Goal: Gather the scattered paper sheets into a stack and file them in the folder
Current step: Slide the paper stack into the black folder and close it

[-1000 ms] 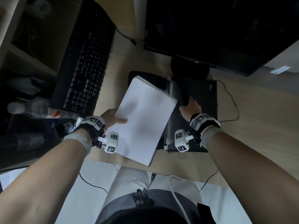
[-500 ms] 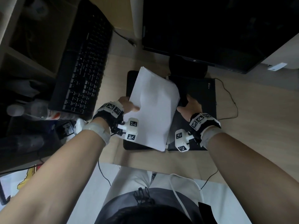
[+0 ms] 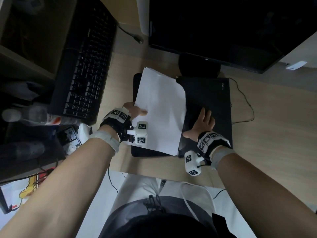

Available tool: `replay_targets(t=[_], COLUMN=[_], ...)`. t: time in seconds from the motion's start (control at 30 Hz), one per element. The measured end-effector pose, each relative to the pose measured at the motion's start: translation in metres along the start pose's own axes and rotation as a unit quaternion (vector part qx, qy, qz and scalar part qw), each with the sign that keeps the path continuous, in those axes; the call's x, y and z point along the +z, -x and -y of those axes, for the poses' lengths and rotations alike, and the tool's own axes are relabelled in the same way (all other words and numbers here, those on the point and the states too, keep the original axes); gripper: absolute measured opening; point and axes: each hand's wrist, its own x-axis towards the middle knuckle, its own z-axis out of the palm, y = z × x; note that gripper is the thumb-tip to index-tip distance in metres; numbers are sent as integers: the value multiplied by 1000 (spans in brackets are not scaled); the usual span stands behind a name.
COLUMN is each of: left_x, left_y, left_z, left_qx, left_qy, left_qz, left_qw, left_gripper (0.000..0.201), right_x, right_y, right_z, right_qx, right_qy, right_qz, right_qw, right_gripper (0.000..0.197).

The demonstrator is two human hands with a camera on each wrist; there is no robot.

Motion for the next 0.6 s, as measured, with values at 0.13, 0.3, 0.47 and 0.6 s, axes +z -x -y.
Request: replay_targets(t=[0.13,0.3,0.47,0.6], left_x=[3,0,1,8], left_y=[-7,6,17,39], left_z=[1,-7,6,36], left_qx=[-12,-28,-59,-120], left_qy=[12,-50,13,128], left_qz=[13,23,37,93], left_qw=[1000,998,997,980], left_gripper=[52,62,89,84], right_x=[-11,-16,-13,-11], right_y=[-3,-6,-8,-8], right_z=[-4,-5,-5,-6], right_qx=[-11,-16,-21,-25], right_qy=[28,29,23,15], right_qz=[31,41,41,40], right_qw=[999,999,999,999], right_gripper=[128,123,120,119])
